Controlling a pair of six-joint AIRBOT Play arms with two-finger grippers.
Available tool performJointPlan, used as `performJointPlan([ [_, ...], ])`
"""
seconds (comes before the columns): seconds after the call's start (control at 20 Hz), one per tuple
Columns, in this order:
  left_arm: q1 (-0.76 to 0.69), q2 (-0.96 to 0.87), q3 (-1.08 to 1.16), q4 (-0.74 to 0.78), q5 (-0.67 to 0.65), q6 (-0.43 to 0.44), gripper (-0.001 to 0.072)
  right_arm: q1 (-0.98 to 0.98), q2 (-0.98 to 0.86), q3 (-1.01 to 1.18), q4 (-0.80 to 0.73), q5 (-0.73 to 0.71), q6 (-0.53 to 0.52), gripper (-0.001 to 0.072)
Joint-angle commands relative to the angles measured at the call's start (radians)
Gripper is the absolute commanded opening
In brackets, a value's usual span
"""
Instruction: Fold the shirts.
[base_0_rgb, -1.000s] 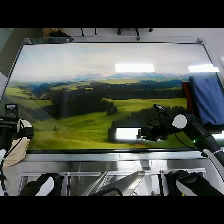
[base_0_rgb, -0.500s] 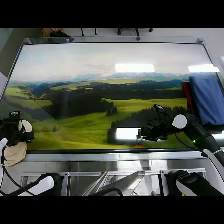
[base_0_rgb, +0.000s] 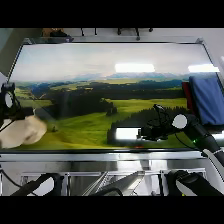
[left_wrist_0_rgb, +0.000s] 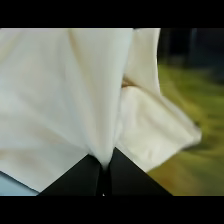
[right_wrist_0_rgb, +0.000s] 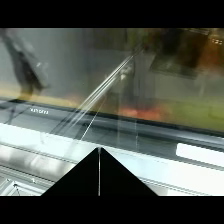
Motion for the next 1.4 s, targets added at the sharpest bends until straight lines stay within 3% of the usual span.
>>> performJointPlan([
  [0.0,-0.208,0.144,0.158,-0.446,-0.023,0.058,0.0012,0.001,0.0,0.0,0.0,0.0,0.0,0.0018],
  [0.1,-0.353,0.221,0.128,-0.515,0.053,0.05,0.0012,0.001,0.0,0.0,0.0,0.0,0.0,0.0018],
  [0.25,-0.532,0.279,-0.007,-0.497,0.134,-0.035,0.0012,0.001,0.0,0.0,0.0,0.0,0.0,0.0018],
  [0.5,-0.711,0.276,-0.282,-0.508,0.393,-0.067,0.0043,0.001,0.0,0.0,0.0,0.0,0.0,0.0018],
  [0.55,-0.737,0.261,-0.317,-0.505,0.436,-0.067,0.0441,0.001,0.0,0.0,0.0,0.0,0.0,0.0018],
  [0.6,-0.75,0.242,-0.338,-0.506,0.457,-0.087,0.0692,0.001,0.001,0.0,0.0,0.0,0.0,0.0018],
  [0.7,-0.738,0.197,-0.322,-0.504,0.384,-0.089,0.0693,0.001,0.0,0.0,0.003,-0.013,0.0,0.0017],
  [0.9,-0.601,0.214,-0.245,-0.495,0.108,-0.081,0.0693,-0.001,0.0,0.0,0.007,-0.029,0.002,0.0018],
  [1.1,-0.5,0.381,-0.391,-0.517,0.015,-0.067,0.0692,-0.002,-0.002,0.0,0.021,-0.123,0.0,0.0019],
  [1.25,-0.51,0.526,-0.612,-0.7,0.04,-0.068,0.0692,-0.002,-0.023,0.0,0.022,-0.166,-0.044,0.0019],
  [1.3,-0.529,0.567,-0.689,-0.779,0.108,-0.069,0.0693,-0.002,-0.04,0.0,0.022,-0.204,-0.107,0.0038],
  [1.35,-0.551,0.6,-0.755,-0.844,0.187,-0.071,0.0692,-0.002,-0.064,0.002,0.031,-0.251,-0.171,0.0279],
])
